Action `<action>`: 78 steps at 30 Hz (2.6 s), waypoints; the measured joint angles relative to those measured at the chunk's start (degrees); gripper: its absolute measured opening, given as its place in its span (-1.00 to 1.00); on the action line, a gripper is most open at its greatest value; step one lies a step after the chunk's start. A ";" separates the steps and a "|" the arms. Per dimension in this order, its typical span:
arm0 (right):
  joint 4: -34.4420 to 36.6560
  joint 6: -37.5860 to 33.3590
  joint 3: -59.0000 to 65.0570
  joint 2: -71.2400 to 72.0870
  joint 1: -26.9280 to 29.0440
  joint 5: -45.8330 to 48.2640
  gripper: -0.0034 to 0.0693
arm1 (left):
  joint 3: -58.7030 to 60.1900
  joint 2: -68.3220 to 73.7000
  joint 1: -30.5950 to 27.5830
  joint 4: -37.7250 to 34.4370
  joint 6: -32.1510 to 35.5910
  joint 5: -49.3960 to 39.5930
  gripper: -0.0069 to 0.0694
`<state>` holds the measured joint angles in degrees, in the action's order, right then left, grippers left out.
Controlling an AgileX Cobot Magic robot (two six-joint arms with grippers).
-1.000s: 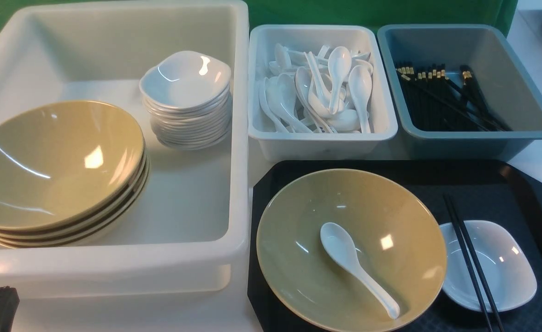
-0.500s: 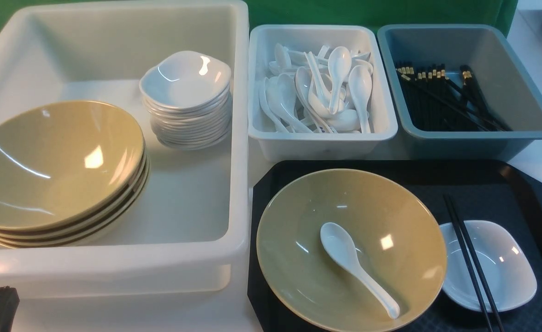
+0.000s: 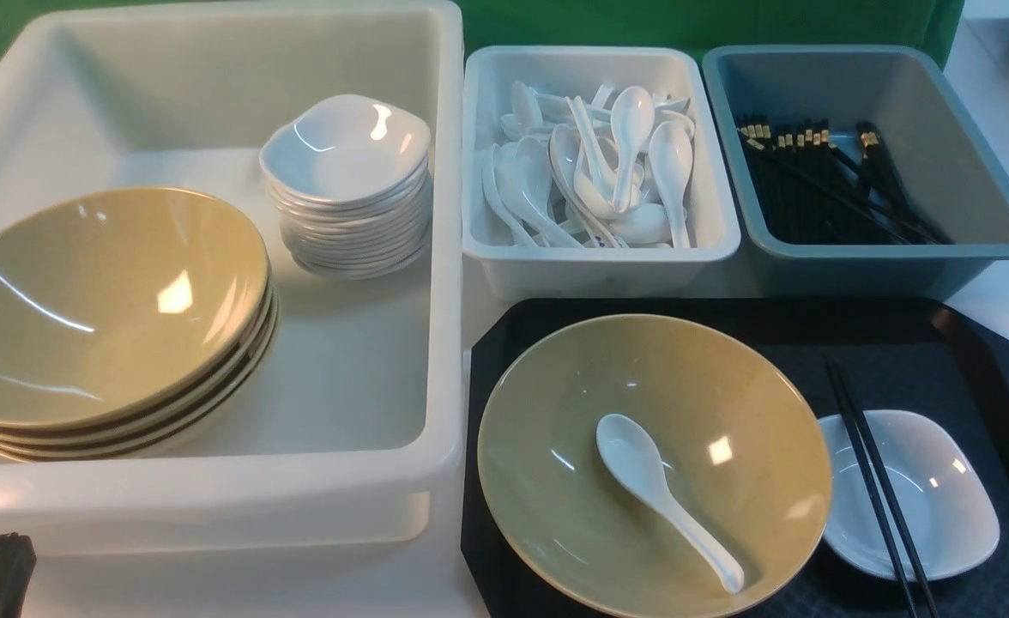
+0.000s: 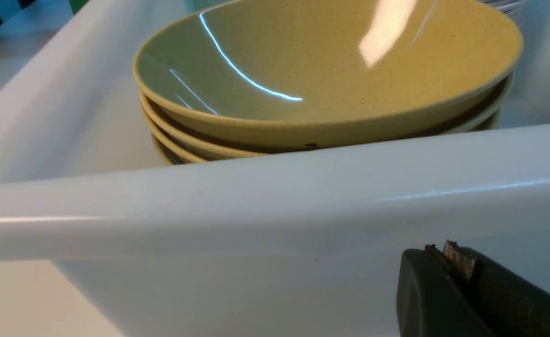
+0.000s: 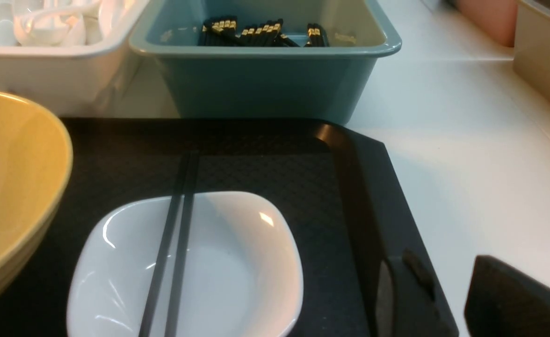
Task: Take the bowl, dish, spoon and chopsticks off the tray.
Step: Use the right arm to grab the chopsticks
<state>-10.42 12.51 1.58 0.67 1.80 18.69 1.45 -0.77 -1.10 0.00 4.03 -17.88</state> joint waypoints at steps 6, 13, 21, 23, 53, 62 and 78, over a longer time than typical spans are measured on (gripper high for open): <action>0.00 0.06 0.00 0.00 0.00 -0.05 -0.25 | 0.00 0.00 0.00 0.00 0.00 0.00 -0.85; 0.00 0.17 0.00 0.00 0.00 -0.05 -0.25 | 0.00 0.00 0.00 0.39 0.00 0.05 -0.85; 4.55 10.75 0.00 0.00 0.00 -0.92 -0.25 | 0.00 0.00 0.05 -30.07 -15.77 6.46 -0.85; 8.41 20.75 0.00 0.00 0.00 -2.19 -0.25 | 0.00 0.00 0.09 -41.99 -21.17 8.33 -0.85; 14.15 -7.28 -32.55 -23.21 -5.79 25.54 -0.69 | -50.14 31.56 0.04 -21.30 12.23 -35.93 -0.85; 13.24 -20.37 -49.02 -48.62 -7.82 45.73 -0.81 | -64.05 50.75 15.18 -5.20 11.65 -51.44 -0.85; 13.21 -17.50 -52.03 -71.31 -14.75 36.96 -0.26 | -71.04 75.25 45.34 -2.10 11.37 -45.32 -0.85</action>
<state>2.79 -5.00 -50.45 -70.64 -12.95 55.65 -69.58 74.48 44.24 -2.10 15.40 -63.20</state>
